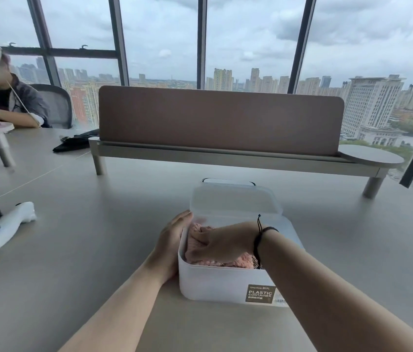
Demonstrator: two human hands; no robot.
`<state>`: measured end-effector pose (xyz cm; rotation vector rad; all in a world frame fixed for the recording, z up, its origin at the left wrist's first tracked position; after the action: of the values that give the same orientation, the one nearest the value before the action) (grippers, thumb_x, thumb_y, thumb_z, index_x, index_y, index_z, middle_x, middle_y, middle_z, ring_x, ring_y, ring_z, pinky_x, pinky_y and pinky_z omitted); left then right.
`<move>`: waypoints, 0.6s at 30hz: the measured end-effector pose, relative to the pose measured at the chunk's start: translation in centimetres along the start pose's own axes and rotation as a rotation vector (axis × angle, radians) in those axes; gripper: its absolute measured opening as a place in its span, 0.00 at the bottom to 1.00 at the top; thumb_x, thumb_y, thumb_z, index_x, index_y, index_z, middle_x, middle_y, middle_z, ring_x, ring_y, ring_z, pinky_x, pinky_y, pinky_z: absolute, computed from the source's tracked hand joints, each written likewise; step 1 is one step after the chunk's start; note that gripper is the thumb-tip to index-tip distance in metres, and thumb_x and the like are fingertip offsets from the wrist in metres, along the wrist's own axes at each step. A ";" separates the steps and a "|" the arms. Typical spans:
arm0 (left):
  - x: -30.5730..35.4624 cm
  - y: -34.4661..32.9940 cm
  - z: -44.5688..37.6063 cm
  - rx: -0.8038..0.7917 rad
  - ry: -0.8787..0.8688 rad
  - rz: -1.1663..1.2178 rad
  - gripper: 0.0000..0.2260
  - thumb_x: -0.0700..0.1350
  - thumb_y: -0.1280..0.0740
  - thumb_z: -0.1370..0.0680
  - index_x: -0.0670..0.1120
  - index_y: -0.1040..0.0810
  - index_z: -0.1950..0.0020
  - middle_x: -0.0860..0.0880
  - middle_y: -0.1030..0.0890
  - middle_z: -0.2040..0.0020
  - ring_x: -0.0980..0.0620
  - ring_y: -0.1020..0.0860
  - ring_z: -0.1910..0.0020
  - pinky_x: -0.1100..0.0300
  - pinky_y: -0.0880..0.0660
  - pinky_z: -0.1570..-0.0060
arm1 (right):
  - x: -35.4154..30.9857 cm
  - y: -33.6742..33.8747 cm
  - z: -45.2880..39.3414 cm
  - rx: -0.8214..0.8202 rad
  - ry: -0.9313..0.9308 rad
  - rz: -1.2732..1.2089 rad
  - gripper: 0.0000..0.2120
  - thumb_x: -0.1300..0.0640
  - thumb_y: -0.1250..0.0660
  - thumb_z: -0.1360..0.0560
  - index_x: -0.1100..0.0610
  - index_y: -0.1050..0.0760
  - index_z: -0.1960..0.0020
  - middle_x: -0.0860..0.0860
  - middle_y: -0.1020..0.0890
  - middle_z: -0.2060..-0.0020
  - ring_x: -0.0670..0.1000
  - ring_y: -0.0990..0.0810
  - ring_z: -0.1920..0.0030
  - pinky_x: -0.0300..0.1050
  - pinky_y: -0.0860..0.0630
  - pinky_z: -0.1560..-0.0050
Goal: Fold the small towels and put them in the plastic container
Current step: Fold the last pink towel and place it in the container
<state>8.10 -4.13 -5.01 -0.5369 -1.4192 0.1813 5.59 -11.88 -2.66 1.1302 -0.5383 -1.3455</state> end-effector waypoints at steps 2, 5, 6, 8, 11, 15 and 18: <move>0.0 -0.3 0.2 -0.014 0.025 -0.005 0.21 0.51 0.40 0.19 0.36 0.21 0.39 0.32 0.20 0.40 0.37 0.18 0.44 0.46 0.25 0.40 | 0.0 -0.4 -0.6 -0.029 0.040 -0.056 0.29 0.47 0.45 0.17 0.59 0.47 0.21 0.54 0.44 0.21 0.52 0.46 0.21 0.34 0.46 0.33; -0.8 -0.7 0.4 -0.053 0.095 0.059 0.21 0.51 0.43 0.17 0.39 0.15 0.52 0.38 0.15 0.55 0.44 0.15 0.59 0.56 0.19 0.58 | 0.8 -1.4 -1.6 0.039 0.043 -0.075 0.33 0.48 0.41 0.21 0.60 0.47 0.21 0.53 0.50 0.20 0.52 0.52 0.20 0.30 0.49 0.32; -0.7 -0.9 0.4 -0.062 0.081 0.062 0.22 0.50 0.43 0.17 0.40 0.14 0.55 0.39 0.15 0.58 0.45 0.15 0.61 0.59 0.19 0.63 | 0.6 -1.5 -1.2 0.041 0.050 -0.084 0.34 0.46 0.42 0.20 0.59 0.50 0.20 0.53 0.51 0.20 0.53 0.53 0.20 0.36 0.50 0.29; -0.5 -1.4 0.6 -0.078 0.064 0.061 0.24 0.48 0.43 0.17 0.41 0.13 0.61 0.41 0.15 0.61 0.47 0.15 0.64 0.61 0.20 0.68 | 0.3 -1.6 -0.8 0.018 0.007 0.019 0.31 0.44 0.49 0.17 0.53 0.55 0.20 0.52 0.51 0.20 0.52 0.50 0.21 0.39 0.52 0.28; -0.1 -1.6 0.5 -0.076 0.045 0.028 0.22 0.46 0.43 0.17 0.42 0.12 0.60 0.41 0.14 0.59 0.48 0.15 0.62 0.61 0.20 0.66 | -1.1 0.7 1.7 0.140 0.024 0.011 0.26 0.43 0.44 0.19 0.50 0.39 0.23 0.53 0.30 0.27 0.54 0.30 0.32 0.43 0.36 0.37; 0.9 -1.5 1.0 -0.043 -0.032 -0.045 0.18 0.44 0.44 0.17 0.40 0.16 0.52 0.42 0.13 0.59 0.49 0.15 0.62 0.63 0.21 0.68 | 1.0 6.0 5.8 0.471 0.074 -0.267 0.20 0.39 0.37 0.23 0.46 0.23 0.35 0.45 0.19 0.37 0.47 0.19 0.42 0.41 0.25 0.42; 1.2 -1.7 1.2 -0.044 -0.035 -0.022 0.17 0.44 0.44 0.16 0.39 0.16 0.48 0.41 0.13 0.54 0.47 0.14 0.58 0.62 0.20 0.65 | 6.7 10.3 11.1 0.933 0.134 -0.592 0.07 0.48 0.30 0.24 0.47 0.17 0.48 0.44 0.14 0.51 0.42 0.16 0.51 0.40 0.20 0.44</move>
<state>6.78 -4.77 -3.07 -0.5567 -1.4653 0.1425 2.55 -23.28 8.92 2.2592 -0.8027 -1.5239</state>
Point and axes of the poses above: each hand's wrist, its own z-axis away from the middle knuckle, its own y-axis out of the back of the hand, x = y × z, the point moved 10 cm from there along -z, towards the middle knuckle
